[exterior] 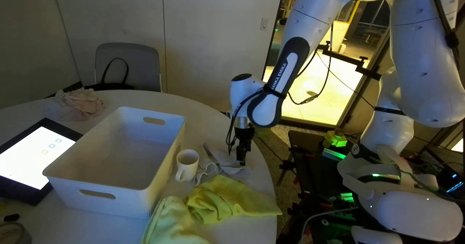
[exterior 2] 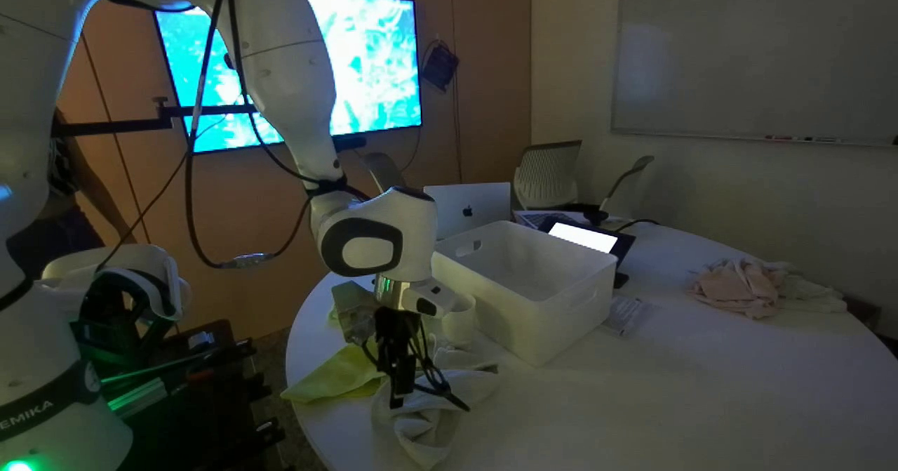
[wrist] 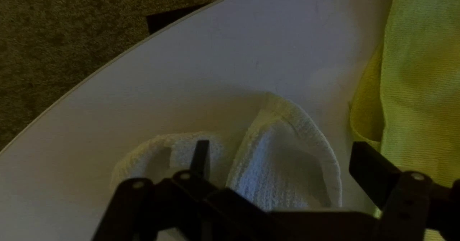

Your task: Put the towels in the basket and the smaller objects into the white mug

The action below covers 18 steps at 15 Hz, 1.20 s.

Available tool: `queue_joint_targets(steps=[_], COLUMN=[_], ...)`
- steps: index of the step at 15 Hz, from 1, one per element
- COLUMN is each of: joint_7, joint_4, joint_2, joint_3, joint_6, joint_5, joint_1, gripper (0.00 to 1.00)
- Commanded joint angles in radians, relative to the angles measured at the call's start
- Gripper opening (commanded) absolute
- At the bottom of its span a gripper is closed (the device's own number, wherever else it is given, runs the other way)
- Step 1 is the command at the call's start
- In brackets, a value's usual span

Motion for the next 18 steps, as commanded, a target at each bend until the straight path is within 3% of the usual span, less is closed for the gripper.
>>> queue_joint_targets(steps=[1, 9, 18], joint_7=[-0.046, -0.077, -0.066], joint_4=[0.052, 0.106, 0.165], joint_2=[0.067, 0.149, 0.205], joint_3=[0.029, 0.074, 0.074], joint_6=[0.015, 0.014, 0.019], joint_5=[0.046, 0.077, 0.088], joint_1=[-0.033, -0.062, -0.085], gripper=[1.0, 1.0, 1.0])
